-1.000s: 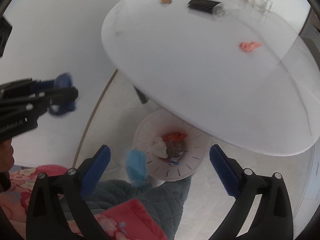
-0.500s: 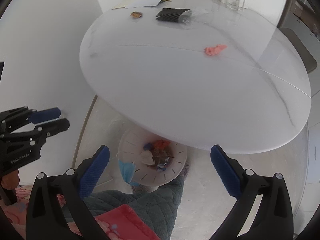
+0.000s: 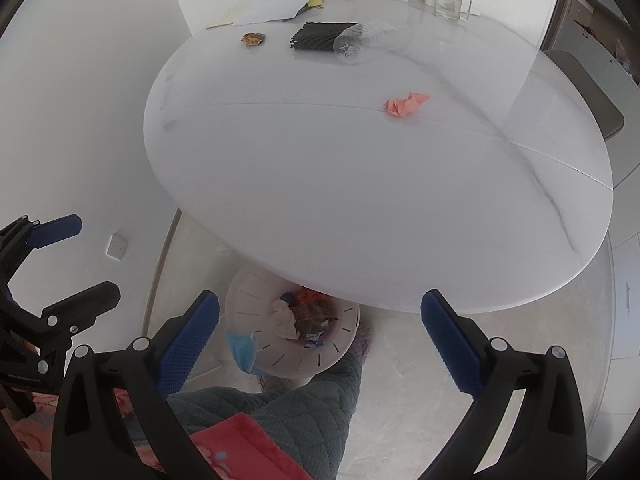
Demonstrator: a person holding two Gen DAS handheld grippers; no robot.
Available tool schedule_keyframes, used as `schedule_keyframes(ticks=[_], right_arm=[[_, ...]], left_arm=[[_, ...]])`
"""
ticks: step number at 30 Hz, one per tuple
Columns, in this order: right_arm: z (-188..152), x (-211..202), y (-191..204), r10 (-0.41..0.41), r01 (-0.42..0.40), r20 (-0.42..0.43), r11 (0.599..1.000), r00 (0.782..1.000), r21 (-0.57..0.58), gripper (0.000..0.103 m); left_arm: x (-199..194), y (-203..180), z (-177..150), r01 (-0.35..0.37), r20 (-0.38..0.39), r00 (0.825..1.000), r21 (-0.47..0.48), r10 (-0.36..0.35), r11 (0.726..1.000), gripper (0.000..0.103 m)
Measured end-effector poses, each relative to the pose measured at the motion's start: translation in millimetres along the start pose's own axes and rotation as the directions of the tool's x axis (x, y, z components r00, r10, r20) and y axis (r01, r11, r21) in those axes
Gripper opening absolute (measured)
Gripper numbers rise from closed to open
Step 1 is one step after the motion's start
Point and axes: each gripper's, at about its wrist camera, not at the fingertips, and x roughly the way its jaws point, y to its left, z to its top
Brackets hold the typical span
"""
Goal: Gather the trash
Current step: 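Carry both items over the wastebasket and open both tools to drop them, then grasp the clear plastic container with the left tool while the right tool grasps the pink tissue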
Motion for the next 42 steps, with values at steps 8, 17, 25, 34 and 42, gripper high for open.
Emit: schedule_keyframes(ticks=[8, 17, 25, 34, 42], right_arm=[[-1, 0, -1, 0.0, 0.0, 0.001, 1.0, 1.0, 0.004, 0.1], [1, -1, -10, -0.009, 0.009, 0.0, 1.0, 1.0, 0.029, 0.1], [20, 1, -34, -0.024, 0.024, 0.003, 0.999, 1.0, 0.045, 0.1], [78, 20, -82, -0.013, 0.012, 0.042, 0.999, 0.999, 0.03, 0.1], [150, 76, -118, 0.04, -0.039, 0.108, 0.999, 0.993, -0.012, 0.092]], left_arm=[[-2, 2, 1, 0.003, 0.005, 1.0, 0.007, -0.003, 1.0, 0.095], [3, 9, 14, 0.009, 0.0, 1.0, -0.047, -0.009, 0.999, 0.095], [19, 16, 43, 0.007, 0.001, 1.0, -0.105, -0.007, 0.994, 0.095], [55, -8, 114, -0.009, 0.034, 0.999, -0.071, 0.011, 0.997, 0.095], [105, -4, 209, -0.033, 0.078, 0.996, -0.124, 0.043, 0.992, 0.095]])
